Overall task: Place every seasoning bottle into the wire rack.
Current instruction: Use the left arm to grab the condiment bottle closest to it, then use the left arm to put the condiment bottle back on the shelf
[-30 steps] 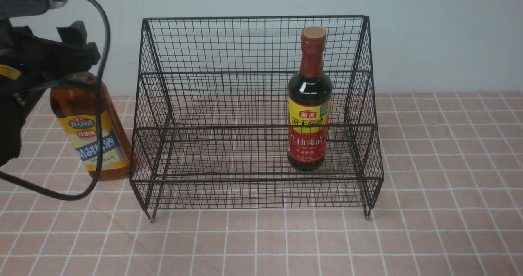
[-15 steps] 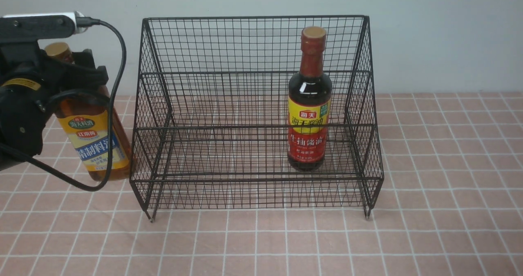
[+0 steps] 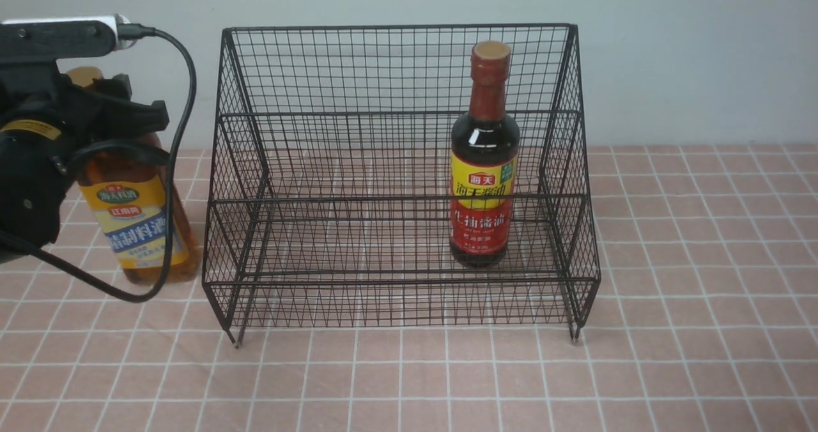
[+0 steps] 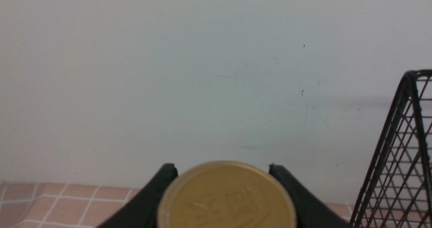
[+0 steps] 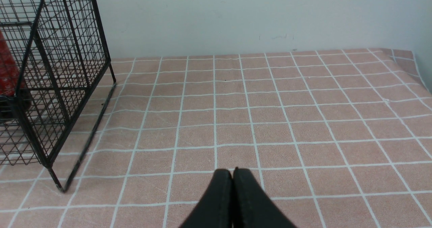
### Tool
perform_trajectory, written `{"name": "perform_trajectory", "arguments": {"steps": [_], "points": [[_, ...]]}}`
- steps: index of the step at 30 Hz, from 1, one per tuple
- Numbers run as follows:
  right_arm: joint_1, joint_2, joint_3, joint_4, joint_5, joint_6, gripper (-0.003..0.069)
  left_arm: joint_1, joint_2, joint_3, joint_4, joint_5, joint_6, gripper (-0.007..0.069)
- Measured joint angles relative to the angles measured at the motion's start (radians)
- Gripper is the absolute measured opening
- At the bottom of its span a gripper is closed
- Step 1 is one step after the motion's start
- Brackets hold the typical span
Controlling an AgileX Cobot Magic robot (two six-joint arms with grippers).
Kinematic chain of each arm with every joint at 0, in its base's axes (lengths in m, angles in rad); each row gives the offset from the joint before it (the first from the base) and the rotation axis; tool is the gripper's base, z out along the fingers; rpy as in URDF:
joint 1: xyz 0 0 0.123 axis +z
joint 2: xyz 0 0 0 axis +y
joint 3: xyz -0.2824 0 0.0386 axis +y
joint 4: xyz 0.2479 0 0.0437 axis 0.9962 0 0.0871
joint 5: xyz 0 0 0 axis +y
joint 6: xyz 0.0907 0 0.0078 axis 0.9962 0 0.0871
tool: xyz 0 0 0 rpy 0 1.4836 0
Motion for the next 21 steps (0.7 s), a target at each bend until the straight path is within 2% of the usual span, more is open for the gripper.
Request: {"name": "perform_trajectory", "arguments": {"steps": [4, 12, 16, 21], "points": [[0.000, 0.000, 0.000, 0.000, 0.000, 0.000, -0.0015, 0.000, -0.059, -0.049, 0.004, 0.037, 0.004, 0.0300], [0.000, 0.000, 0.000, 0.000, 0.000, 0.000, -0.0015, -0.001, -0.166, -0.350, 0.030, 0.093, 0.009, 0.0300], [0.000, 0.000, 0.000, 0.000, 0.000, 0.000, -0.0015, -0.004, -0.166, -0.458, 0.035, 0.176, 0.011, 0.0300], [0.000, 0.000, 0.000, 0.000, 0.000, 0.000, -0.0015, -0.058, -0.140, -0.562, 0.040, 0.246, 0.007, 0.0300]]}}
